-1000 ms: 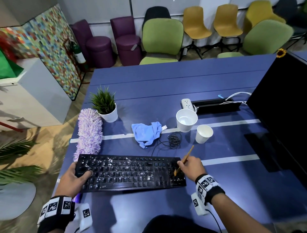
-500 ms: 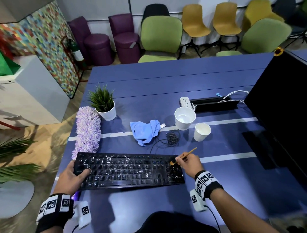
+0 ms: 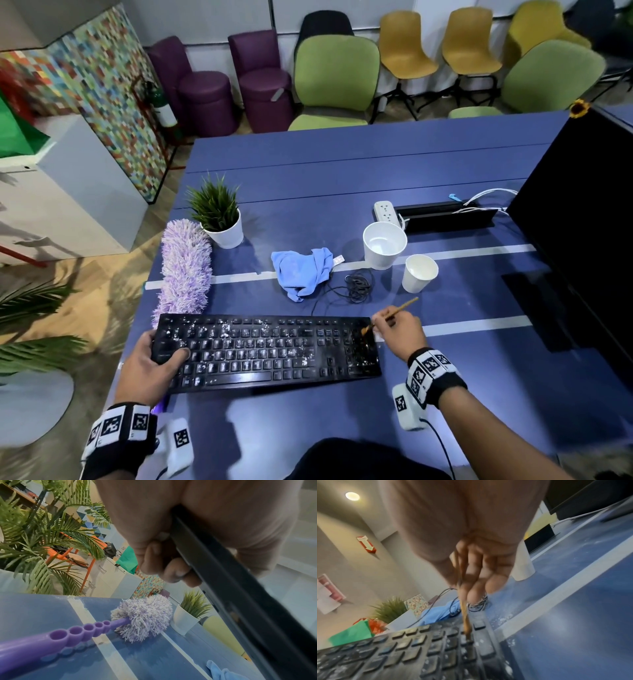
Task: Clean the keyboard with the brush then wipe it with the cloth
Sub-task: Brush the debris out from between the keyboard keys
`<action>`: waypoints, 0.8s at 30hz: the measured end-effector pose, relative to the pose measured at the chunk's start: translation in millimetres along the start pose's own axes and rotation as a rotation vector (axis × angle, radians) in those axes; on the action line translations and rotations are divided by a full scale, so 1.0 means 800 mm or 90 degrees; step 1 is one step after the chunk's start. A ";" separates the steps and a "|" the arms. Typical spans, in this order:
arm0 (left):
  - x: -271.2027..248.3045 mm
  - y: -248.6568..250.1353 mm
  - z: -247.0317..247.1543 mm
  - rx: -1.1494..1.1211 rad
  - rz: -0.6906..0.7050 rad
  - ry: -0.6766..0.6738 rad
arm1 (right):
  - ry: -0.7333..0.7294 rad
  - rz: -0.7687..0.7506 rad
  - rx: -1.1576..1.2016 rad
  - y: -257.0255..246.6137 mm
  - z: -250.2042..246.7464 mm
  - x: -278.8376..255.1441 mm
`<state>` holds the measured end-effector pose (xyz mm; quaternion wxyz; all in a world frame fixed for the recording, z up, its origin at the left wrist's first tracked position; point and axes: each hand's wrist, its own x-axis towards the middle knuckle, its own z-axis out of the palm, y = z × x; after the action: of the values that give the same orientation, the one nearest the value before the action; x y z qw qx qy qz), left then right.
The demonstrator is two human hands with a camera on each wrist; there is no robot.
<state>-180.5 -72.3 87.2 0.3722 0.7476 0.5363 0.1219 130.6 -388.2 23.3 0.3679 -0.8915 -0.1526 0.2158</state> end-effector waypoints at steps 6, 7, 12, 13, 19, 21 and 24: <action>-0.008 0.010 -0.005 -0.021 0.024 0.048 | -0.057 0.014 -0.023 0.002 -0.001 -0.005; -0.008 0.011 -0.005 -0.027 0.025 0.048 | -0.004 0.002 -0.011 -0.001 -0.004 -0.005; -0.011 0.016 -0.007 -0.042 0.023 0.040 | -0.056 0.028 -0.041 -0.005 0.004 -0.008; -0.012 0.017 -0.007 -0.041 0.020 0.036 | -0.057 0.036 -0.061 -0.003 0.005 -0.008; -0.007 0.001 -0.008 -0.043 0.004 0.029 | -0.025 0.052 -0.057 -0.007 0.006 -0.011; -0.007 0.000 -0.007 -0.046 0.006 0.029 | -0.030 0.085 -0.091 0.008 0.008 -0.010; -0.010 0.001 -0.005 -0.035 0.024 0.043 | -0.012 0.075 -0.045 0.001 -0.001 -0.016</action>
<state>-185.2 -77.6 92.2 0.3724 0.7423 0.5310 0.1686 119.9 -394.8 26.5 0.3211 -0.9094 -0.1107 0.2399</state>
